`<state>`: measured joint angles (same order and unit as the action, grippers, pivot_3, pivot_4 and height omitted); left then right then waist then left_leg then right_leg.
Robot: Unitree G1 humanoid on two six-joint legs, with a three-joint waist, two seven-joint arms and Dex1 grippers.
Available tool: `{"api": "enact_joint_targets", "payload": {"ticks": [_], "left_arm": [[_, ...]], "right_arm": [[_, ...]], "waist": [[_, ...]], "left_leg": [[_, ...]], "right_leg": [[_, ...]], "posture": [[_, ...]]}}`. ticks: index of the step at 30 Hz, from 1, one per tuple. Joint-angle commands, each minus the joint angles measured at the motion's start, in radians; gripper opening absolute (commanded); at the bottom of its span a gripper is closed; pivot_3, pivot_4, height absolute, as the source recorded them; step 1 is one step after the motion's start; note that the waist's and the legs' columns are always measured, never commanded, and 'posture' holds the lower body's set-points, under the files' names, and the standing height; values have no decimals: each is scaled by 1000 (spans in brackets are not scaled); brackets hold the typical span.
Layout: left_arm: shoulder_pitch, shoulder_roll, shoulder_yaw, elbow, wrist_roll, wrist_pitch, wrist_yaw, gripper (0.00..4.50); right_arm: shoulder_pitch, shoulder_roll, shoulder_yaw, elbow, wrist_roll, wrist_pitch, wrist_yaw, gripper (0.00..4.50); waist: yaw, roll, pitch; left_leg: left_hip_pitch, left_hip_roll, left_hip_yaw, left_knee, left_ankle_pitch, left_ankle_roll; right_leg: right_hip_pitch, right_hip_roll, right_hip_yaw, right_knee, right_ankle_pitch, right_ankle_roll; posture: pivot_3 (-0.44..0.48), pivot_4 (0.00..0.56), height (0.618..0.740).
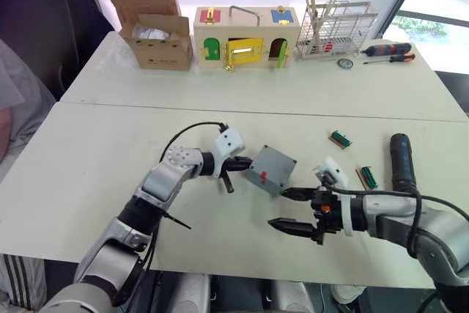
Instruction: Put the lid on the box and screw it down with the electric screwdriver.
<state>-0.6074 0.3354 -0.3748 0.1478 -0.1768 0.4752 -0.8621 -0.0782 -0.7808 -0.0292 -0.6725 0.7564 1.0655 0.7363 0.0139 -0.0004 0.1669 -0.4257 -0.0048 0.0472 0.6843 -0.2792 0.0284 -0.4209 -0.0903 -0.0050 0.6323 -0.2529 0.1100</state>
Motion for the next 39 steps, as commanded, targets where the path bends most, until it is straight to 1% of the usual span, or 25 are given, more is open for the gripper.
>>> {"api": "enact_joint_targets", "payload": {"ticks": [1,3,5,6,9,13,15,18,22,24,26,30,35,39], "left_arm": [[-29,25,32,19,29,-35,-2,0],[-23,58,48,3,32,-27,-12,0],[3,104,59,-68,10,12,-44,0],[29,130,59,-132,-11,47,-65,0],[101,196,44,-290,-47,129,-113,0],[167,249,27,-422,-71,215,-132,0],[186,247,17,-457,-75,239,-119,0],[187,196,13,-456,-63,247,-64,0],[176,136,12,-428,-56,248,-18,0],[164,78,12,-383,-75,247,-5,0],[138,49,-1,-328,-55,222,5,0],[103,46,2,-270,-11,180,26,0],[97,53,15,-250,-10,155,18,0],[96,61,22,-245,-13,152,10,0]], "right_arm": [[4,-67,-57,-31,2,-9,9,4482],[-4,-129,-75,9,-44,-50,29,4482],[-25,-210,-51,81,-149,-156,66,4482],[-46,-236,-26,132,-198,-225,96,4482],[-117,-251,51,262,-289,-381,186,4482],[-215,-230,165,405,-402,-529,287,4482],[-270,-213,227,481,-460,-609,345,4482],[-354,-164,292,585,-523,-712,411,4482],[-409,-122,321,655,-560,-775,469,4482],[-420,-106,336,652,-563,-767,496,4482],[-409,-96,339,614,-553,-737,512,4482],[-339,-100,302,499,-512,-635,499,4482],[-262,-81,259,386,-487,-537,445,4482],[-215,-63,237,329,-476,-486,392,4482]], "waist": [[-1,0,0],[-1,0,0],[-3,0,0],[-3,0,0],[-7,0,0],[-2,-1,0],[-1,0,0],[-1,0,0],[-1,0,0],[0,0,0],[0,-1,0],[-1,-1,0],[-1,-1,0],[-1,-1,0]], "left_leg": [[0,0,0,0,0,0],[0,0,0,0,0,0],[0,0,0,0,0,0],[0,0,1,0,0,0],[0,0,1,0,0,0],[0,1,1,0,0,-1],[0,1,1,0,0,-1],[0,0,1,1,0,0],[0,0,1,1,0,0],[0,1,1,1,0,0],[0,1,1,1,0,-1],[0,1,1,1,0,-1],[0,1,0,1,0,-1],[0,1,0,1,0,-1]], "right_leg": [[0,0,0,0,0,0],[0,0,0,0,0,0],[0,0,0,0,0,0],[-1,0,0,0,0,0],[-1,0,0,0,0,0],[-1,1,0,0,0,0],[-1,1,0,0,0,0],[0,1,0,0,0,0],[0,1,0,0,0,0],[0,1,0,0,0,0],[0,1,0,1,0,0],[0,2,0,1,0,0],[0,1,0,1,0,0],[0,1,0,1,0,0]], "posture": [[0,150,731],[0,150,731],[0,150,731],[0,150,731],[0,150,731],[0,150,731],[0,150,731],[0,150,731],[0,150,731],[0,150,731],[0,150,731],[0,150,731],[0,150,731],[0,150,731]]}}
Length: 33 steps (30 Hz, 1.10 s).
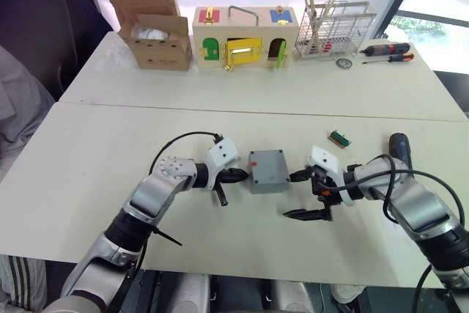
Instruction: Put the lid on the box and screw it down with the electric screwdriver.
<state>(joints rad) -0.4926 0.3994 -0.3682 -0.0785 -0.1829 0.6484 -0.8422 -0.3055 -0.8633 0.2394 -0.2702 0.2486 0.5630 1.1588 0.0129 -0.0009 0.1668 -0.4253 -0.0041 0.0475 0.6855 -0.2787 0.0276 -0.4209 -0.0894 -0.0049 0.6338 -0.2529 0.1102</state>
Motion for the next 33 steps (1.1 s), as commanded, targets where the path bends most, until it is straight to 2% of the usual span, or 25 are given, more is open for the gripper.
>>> {"api": "enact_joint_targets", "payload": {"ticks": [1,7,10,13,15,18,20,22,25,29,33], "left_arm": [[-18,-1,16,-19,-9,-21,-13,0],[-14,19,2,-34,-10,-9,-38,0],[-5,63,13,-58,0,-7,-51,0],[10,117,67,-114,-30,15,-61,0],[17,139,130,-158,-84,45,-69,0],[24,147,191,-213,-155,89,-76,0],[23,142,220,-254,-203,127,-75,0],[11,124,235,-304,-269,165,-81,0],[-4,82,209,-337,-315,189,-66,0],[-16,64,179,-324,-311,182,-54,0],[-9,54,142,-327,-305,166,-49,0]], "right_arm": [[19,21,-34,-80,31,22,-39,4482],[34,7,-49,-80,11,27,-71,4482],[58,-34,-129,-105,28,74,-105,4482],[112,-53,-319,-178,112,220,-164,4482],[137,-27,-488,-222,199,351,-216,4482],[171,5,-650,-261,283,468,-271,4482],[212,9,-728,-279,307,501,-291,4482],[270,61,-796,-271,271,435,-358,4482],[373,114,-796,-234,205,317,-408,4482],[404,175,-786,-209,194,253,-468,4482],[423,238,-764,-193,147,166,-553,3473]], "waist": [[0,0,0],[1,0,0],[1,0,0],[1,0,0],[1,0,0],[1,0,0],[3,0,0],[3,-1,-1],[4,-1,-1],[-6,0,-1],[-2,0,-1]], "left_leg": [[0,0,0,0,0,0],[0,0,0,0,0,0],[0,0,0,0,0,0],[0,0,0,0,0,0],[0,0,0,0,0,0],[0,0,-1,0,0,0],[0,0,-1,0,0,0],[0,-1,-1,0,0,0],[0,-2,-1,0,0,0],[4,-3,1,0,-1,1],[6,0,0,-1,-1,1]], "right_leg": [[0,0,0,0,0,0],[0,0,0,0,0,0],[0,0,0,0,0,0],[0,0,0,0,0,0],[0,-1,0,0,0,0],[0,-2,0,0,0,0],[1,-4,0,0,0,0],[1,-5,0,0,0,0],[2,-4,-1,-1,0,0],[4,-3,0,0,0,0],[6,1,0,-1,0,0]], "posture": [[0,150,731],[0,150,731],[0,150,731],[0,150,731],[0,150,731],[0,150,731],[0,150,731],[0,150,731],[0,150,731],[0,150,731],[0,150,731]]}}
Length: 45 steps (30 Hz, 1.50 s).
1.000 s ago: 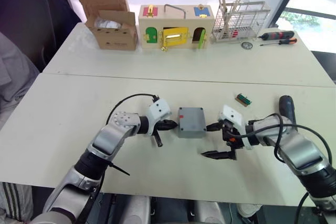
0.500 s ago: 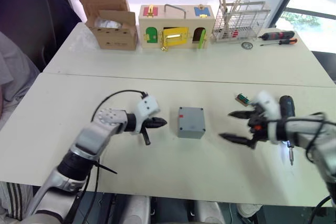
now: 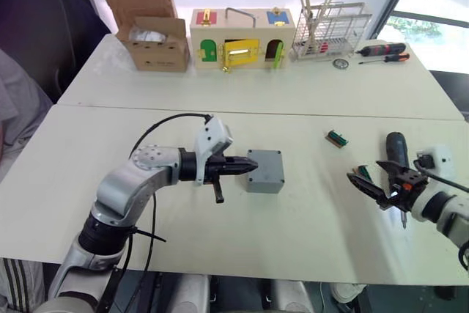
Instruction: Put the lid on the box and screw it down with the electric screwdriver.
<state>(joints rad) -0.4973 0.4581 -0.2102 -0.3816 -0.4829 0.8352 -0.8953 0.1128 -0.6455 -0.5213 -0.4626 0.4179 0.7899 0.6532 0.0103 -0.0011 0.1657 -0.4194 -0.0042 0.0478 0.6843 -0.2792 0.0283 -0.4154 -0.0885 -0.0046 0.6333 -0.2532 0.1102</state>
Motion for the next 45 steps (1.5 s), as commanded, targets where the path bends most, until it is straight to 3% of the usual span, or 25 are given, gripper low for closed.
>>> {"api": "enact_joint_targets", "payload": {"ticks": [1,21,24,27,43,45], "left_arm": [[0,-8,-21,-29,-8,-20,8,0],[46,-18,-65,-158,-55,19,78,0],[49,-10,-76,-152,-42,12,81,0],[49,-8,-79,-152,-45,11,88,0],[47,-8,-97,-129,-37,-11,93,0],[47,-9,-98,-127,-36,-13,94,0]], "right_arm": [[3,28,-3,4,-21,-64,-58,3473],[-50,67,50,155,-9,-79,-170,3473],[-56,65,57,163,-14,-86,-173,2665],[-58,63,60,173,-13,-93,-175,1426],[-84,76,66,193,-5,-101,-192,1426],[-85,76,69,195,-6,-102,-191,873]], "waist": [[3,0,0],[3,0,0],[3,0,0],[3,0,0],[3,0,0],[3,0,0]], "left_leg": [[0,0,0,0,0,0],[6,0,0,-1,0,0],[6,0,0,-1,0,0],[6,0,0,-1,0,0],[6,0,0,-1,0,0],[6,0,0,-1,0,0]], "right_leg": [[0,0,0,0,0,0],[7,0,0,-2,0,0],[7,0,0,-2,0,0],[7,0,0,-2,0,0],[7,0,0,-2,0,0],[7,0,0,-2,0,0]], "posture": [[0,150,731],[0,150,731],[0,150,731],[0,150,731],[0,150,731],[0,150,731]]}}
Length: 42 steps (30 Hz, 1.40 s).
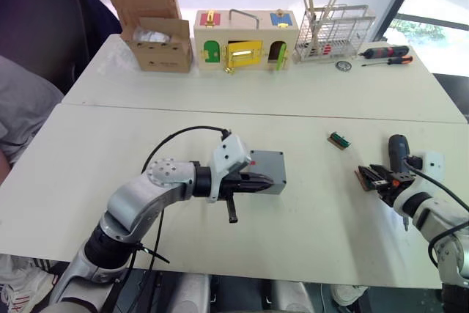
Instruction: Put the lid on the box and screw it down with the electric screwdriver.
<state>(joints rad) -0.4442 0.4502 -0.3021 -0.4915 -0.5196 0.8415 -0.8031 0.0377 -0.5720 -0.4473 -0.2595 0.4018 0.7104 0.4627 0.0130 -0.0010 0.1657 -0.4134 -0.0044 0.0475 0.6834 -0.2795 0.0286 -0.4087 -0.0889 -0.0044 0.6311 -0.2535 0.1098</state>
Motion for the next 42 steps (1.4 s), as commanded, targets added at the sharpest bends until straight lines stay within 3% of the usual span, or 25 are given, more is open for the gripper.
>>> {"api": "enact_joint_targets", "payload": {"ticks": [1,2,13,23,26,32,38,42], "left_arm": [[-6,-2,-6,-17,1,-20,2,0],[-6,-2,-6,-16,2,-21,3,0],[-9,-3,-3,-5,8,-24,0,0],[-24,17,9,40,20,-53,-20,0],[-28,23,7,48,27,-61,-25,0],[-44,60,90,89,36,-66,-4,0],[-8,79,142,76,3,-25,13,0],[24,99,167,59,-4,-8,29,0]], "right_arm": [[-10,2,-4,-7,10,-23,-1,464],[-11,3,-2,-5,9,-25,-2,55],[-15,-9,-10,-15,13,-38,-11,55],[-39,-83,-61,-88,58,-6,16,55],[-107,-129,-53,-116,106,29,45,55],[-326,-146,73,-186,332,236,117,55],[-402,-85,273,-129,310,206,165,55],[-410,-65,337,-100,286,176,187,55]], "waist": [[0,0,0],[0,0,0],[0,0,0],[0,0,0],[-2,0,0],[-5,0,1],[-1,0,1],[0,-1,1]], "left_leg": [[0,0,0,0,0,0],[0,0,0,0,0,0],[0,0,0,0,0,0],[0,0,0,0,0,0],[0,0,0,0,0,0],[1,2,-1,-2,0,0],[0,0,0,-2,0,0],[0,-2,1,-1,-1,2]], "right_leg": [[0,0,0,0,0,0],[0,0,0,0,0,0],[0,0,0,0,0,0],[0,0,0,0,0,0],[0,0,0,0,0,-1],[0,1,0,0,0,-1],[0,-2,-1,-2,-1,-2],[0,-7,-1,-2,-1,-1]], "posture": [[0,150,731],[0,150,731],[0,150,731],[0,150,731],[0,150,731],[0,150,731],[0,150,731],[0,150,731]]}}
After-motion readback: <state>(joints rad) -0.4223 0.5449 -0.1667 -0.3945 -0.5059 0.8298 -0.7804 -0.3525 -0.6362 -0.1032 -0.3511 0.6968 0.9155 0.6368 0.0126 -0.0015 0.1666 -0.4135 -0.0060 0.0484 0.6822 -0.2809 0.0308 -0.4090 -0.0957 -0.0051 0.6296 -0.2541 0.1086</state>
